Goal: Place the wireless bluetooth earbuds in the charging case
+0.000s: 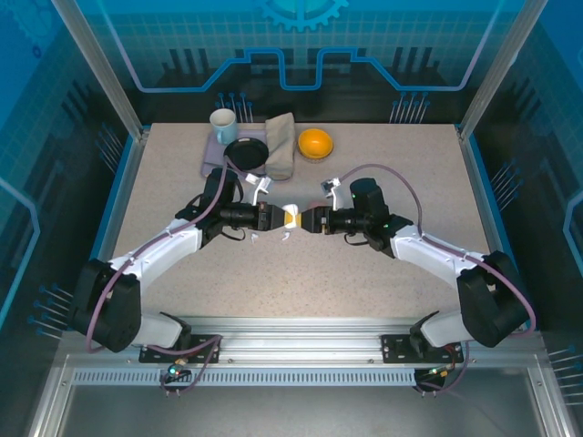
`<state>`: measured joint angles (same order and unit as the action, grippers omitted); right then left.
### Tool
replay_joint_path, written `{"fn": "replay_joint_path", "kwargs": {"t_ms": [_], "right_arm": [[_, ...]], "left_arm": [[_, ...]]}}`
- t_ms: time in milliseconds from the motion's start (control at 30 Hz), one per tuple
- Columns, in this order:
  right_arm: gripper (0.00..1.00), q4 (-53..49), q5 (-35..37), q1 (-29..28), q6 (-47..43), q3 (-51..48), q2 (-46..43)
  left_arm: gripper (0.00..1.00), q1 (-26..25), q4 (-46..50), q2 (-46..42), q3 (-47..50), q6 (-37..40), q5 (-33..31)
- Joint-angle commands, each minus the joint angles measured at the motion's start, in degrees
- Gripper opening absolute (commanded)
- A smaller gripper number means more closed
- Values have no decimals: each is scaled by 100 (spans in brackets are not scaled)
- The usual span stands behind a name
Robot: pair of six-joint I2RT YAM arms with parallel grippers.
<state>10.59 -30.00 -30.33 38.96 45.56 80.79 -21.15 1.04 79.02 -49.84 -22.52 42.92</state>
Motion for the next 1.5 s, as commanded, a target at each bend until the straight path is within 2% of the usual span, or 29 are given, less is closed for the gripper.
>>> {"fn": "replay_joint_path", "kwargs": {"t_ms": [0,200,467,633,1200,1467], "right_arm": [[52,-401,497,52,56,-237,165],[51,-483,723,487,322,-314,413],[51,-39,-78,554,365,-426,-364],[50,130,-456,519,425,-218,-509],[41,451,-437,137,575,397,197],[30,706,-440,132,658,386,406]], "left_arm": [[0,49,-478,-96,-180,-69,276],[0,50,-461,-211,-132,-73,262],[0,58,-718,-203,19,-197,289],[0,60,-764,-164,-30,-231,338],[0,57,-921,-185,-46,-386,359],[0,60,-978,-225,-36,-428,376]]}}
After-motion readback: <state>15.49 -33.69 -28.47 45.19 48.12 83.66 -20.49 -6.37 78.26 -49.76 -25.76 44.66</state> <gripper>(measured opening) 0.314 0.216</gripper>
